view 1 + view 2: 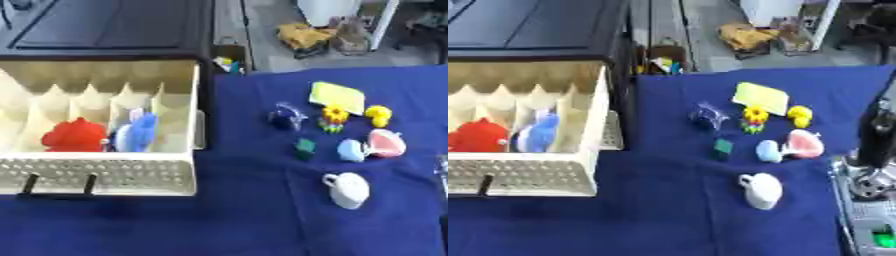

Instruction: Pick up objects from table and place into drawer.

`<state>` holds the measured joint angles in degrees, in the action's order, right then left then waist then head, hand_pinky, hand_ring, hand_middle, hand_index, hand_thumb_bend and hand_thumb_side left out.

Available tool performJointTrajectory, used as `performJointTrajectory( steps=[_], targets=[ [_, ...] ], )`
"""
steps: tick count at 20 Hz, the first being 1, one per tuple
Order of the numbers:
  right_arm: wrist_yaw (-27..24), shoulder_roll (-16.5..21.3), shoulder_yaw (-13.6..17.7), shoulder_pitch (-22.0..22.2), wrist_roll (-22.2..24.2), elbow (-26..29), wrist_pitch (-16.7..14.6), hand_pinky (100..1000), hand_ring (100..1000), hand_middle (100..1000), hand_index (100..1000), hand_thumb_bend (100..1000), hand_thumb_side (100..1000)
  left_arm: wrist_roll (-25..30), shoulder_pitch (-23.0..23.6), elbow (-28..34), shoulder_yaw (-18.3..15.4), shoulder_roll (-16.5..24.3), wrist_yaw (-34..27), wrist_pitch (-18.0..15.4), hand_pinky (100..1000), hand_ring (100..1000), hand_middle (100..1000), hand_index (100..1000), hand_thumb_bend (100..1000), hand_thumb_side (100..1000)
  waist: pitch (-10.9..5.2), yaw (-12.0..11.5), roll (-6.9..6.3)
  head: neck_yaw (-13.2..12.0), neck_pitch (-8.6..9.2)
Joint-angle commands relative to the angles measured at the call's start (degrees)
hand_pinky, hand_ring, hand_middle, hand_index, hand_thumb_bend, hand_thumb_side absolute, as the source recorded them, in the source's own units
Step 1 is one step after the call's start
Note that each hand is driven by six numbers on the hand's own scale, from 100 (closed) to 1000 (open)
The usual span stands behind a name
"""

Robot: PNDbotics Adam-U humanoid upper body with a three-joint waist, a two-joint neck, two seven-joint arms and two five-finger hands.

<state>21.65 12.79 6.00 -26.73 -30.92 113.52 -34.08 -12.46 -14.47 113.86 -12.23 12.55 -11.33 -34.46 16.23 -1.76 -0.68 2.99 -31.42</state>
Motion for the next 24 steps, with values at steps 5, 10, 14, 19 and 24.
performJointTrajectory(
  steps=[5, 10, 14, 19, 24],
  targets=[
    [0.1, 1.6, -0.3, -1.7, -0.1, 1.1, 0.2, 572, 596, 539, 692, 100, 719, 0.3, -0.1, 0.7, -0.2, 1.2, -0.2, 0.2, 431, 486, 460, 685, 166, 1000, -1.15, 0.0, -0.08, 1.7, -2.87],
    [-0.1, 5.1, -1.1, -3.7, 1.9, 1.1, 3.3, 628, 678, 596, 731, 137, 761, 0.5, 0.0, 0.7, -0.1, 1.3, -0.2, 0.2, 431, 485, 460, 685, 167, 1000, -1.21, -0.2, -0.01, 2.4, -3.47],
    [0.5, 9.5, -2.1, -6.4, 6.0, 1.1, 9.0, 679, 745, 653, 773, 229, 844, 0.6, 0.1, 0.7, 0.0, 1.3, -0.3, 0.2, 431, 485, 460, 685, 166, 1000, -1.41, -0.3, 0.05, 3.1, -3.62],
    [1.6, 14.5, -3.2, -11.0, 13.1, 1.1, 17.7, 734, 803, 731, 835, 296, 879, 0.8, 0.5, 0.7, 0.2, 1.4, -0.4, 0.2, 430, 485, 460, 685, 167, 1000, -1.73, -0.5, -0.05, 3.2, -3.85],
    [2.8, 19.0, -4.8, -16.6, 22.2, -1.8, 25.4, 766, 851, 783, 869, 360, 889, 1.1, 0.8, 0.7, 0.4, 1.5, -0.6, 0.2, 430, 485, 460, 685, 167, 1000, -2.13, -0.8, -0.06, 3.5, -3.98]
  ],
)
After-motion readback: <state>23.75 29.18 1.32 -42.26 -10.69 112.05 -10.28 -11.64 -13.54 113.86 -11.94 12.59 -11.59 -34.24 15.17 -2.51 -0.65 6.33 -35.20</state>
